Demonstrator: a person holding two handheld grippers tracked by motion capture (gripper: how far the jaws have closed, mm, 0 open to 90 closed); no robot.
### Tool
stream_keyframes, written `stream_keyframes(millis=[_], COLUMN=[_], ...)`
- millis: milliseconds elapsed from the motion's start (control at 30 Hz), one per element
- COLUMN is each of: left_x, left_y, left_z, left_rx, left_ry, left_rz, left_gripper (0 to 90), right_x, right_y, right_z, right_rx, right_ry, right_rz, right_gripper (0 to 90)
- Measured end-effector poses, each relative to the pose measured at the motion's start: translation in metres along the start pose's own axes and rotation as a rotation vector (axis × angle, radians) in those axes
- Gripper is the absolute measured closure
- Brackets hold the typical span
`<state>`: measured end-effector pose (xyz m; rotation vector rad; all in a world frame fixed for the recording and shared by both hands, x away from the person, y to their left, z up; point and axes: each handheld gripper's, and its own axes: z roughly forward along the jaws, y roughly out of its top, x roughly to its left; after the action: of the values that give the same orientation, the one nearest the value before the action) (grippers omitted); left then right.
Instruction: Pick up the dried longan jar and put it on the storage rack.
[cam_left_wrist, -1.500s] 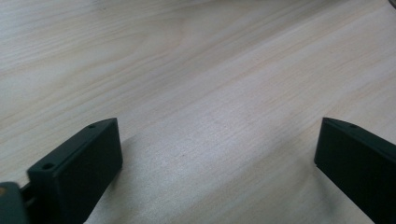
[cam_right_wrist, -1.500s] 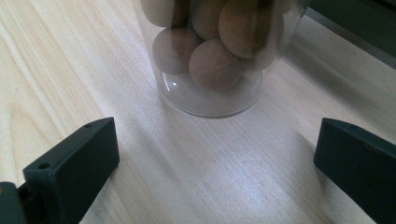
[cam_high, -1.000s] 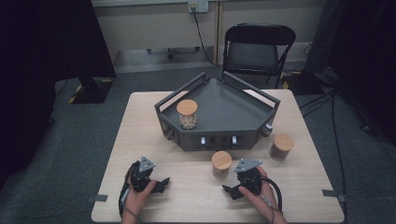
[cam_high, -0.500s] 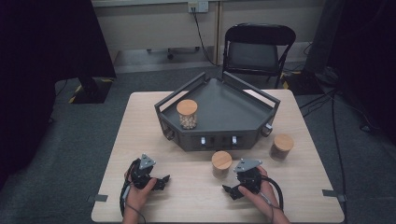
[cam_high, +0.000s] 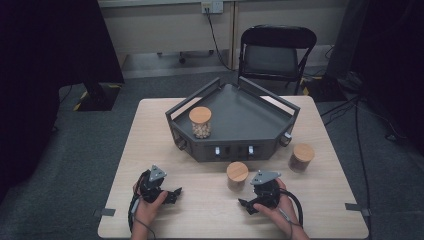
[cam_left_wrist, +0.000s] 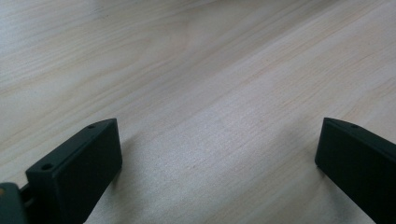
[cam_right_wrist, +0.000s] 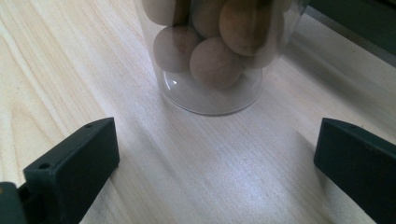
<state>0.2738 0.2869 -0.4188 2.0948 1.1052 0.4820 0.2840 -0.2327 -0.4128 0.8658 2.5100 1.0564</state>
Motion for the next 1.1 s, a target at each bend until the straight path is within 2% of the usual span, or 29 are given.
stream_keyframes(millis=[300,433,567,700,933,1100], left_x=[0.0001,0.0000,0.0000,0.0001,0.0000,-0.0001], left_y=[0.0000,0.0000,0.0000,0.0001,0.0000,0.0001], left_z=[0.0000,0.0000,0.0000,0.0000,0.0000,0.0000], left_rx=[0.000,0.000,0.000,0.000,0.000,0.000], left_ry=[0.000,0.000,0.000,0.000,0.000,0.001], left_rz=[0.001,0.000,0.000,0.001,0.000,0.000], left_gripper=[0.1,0.1,0.1,0.1,0.1,0.1], right_x=[-0.0024,-0.0031,-0.0017,-0.0020,0.0001,-0.0007], right_y=[0.0031,0.0026,0.0051,0.0042,0.0064,0.0073], right_z=[-0.0003,-0.0027,-0.0040,-0.0028,-0.0007,0.0024], right_rx=[0.003,-0.024,-0.042,-0.071,-0.091,-0.111], right_ry=[0.004,0.004,0.003,0.010,0.007,0.018], right_rz=[0.020,0.040,0.023,0.025,0.028,0.034], right_gripper=[1.9,1.3,1.3,1.5,1.4,4.5])
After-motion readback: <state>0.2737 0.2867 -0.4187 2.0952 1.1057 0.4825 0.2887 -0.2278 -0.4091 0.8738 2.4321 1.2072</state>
